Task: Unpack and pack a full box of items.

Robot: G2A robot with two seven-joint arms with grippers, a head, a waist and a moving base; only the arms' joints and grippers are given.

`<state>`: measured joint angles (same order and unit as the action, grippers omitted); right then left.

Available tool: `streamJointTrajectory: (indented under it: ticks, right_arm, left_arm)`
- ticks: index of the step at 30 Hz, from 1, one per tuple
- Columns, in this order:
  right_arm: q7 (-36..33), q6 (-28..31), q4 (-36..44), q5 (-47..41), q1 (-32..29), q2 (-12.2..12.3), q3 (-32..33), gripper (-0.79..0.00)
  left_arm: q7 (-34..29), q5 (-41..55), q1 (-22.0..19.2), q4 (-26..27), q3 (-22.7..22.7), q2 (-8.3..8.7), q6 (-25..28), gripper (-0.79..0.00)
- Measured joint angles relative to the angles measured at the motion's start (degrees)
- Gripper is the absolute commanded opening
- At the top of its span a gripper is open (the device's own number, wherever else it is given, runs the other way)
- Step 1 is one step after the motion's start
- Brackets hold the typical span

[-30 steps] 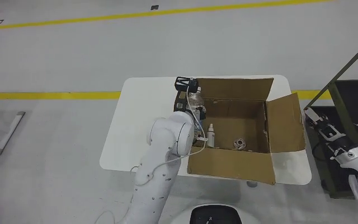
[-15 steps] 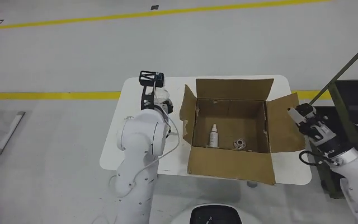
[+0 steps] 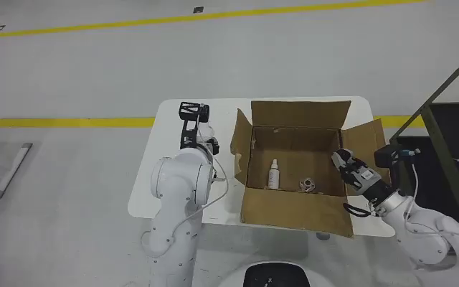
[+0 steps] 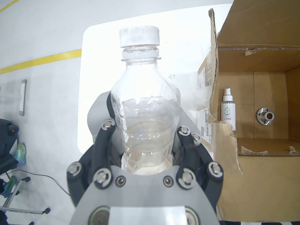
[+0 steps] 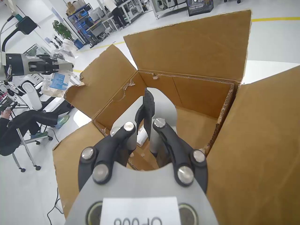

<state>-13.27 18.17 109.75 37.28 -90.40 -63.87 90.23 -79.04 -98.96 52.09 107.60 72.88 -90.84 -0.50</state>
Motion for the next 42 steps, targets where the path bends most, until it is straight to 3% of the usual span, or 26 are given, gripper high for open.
streamJointTrajectory:
  ticks: [9, 18, 25, 33, 42]
  right_arm:
    - [0.0, 0.0, 0.0, 0.0, 0.0, 0.0, 0.0, -0.785]
    - [-0.6, 0.9, 2.0, 4.4, -0.1, 0.0, -1.6, -0.785]
    - [-1.8, -0.1, 3.2, 8.2, 0.1, 0.1, -2.5, -0.785]
    - [-1.7, 0.9, 2.4, 7.0, -1.3, 0.2, -0.9, -0.785]
    - [-2.3, 2.8, 1.3, 5.8, -1.4, 0.4, 1.2, -0.785]
  left_arm:
    - [0.2, -0.1, 0.2, -0.1, 0.0, 0.03, 0.2, -0.785]
    - [3.1, -4.3, 5.1, -3.8, 0.8, 1.00, 7.7, -0.785]
    - [7.0, -7.6, 7.6, -9.9, 0.9, 1.68, 11.8, -0.785]
    - [11.7, -9.9, 7.8, -17.8, 1.7, 1.84, 8.4, -0.785]
    - [12.3, -9.9, 7.8, -18.0, 1.6, 1.83, 8.4, -0.785]
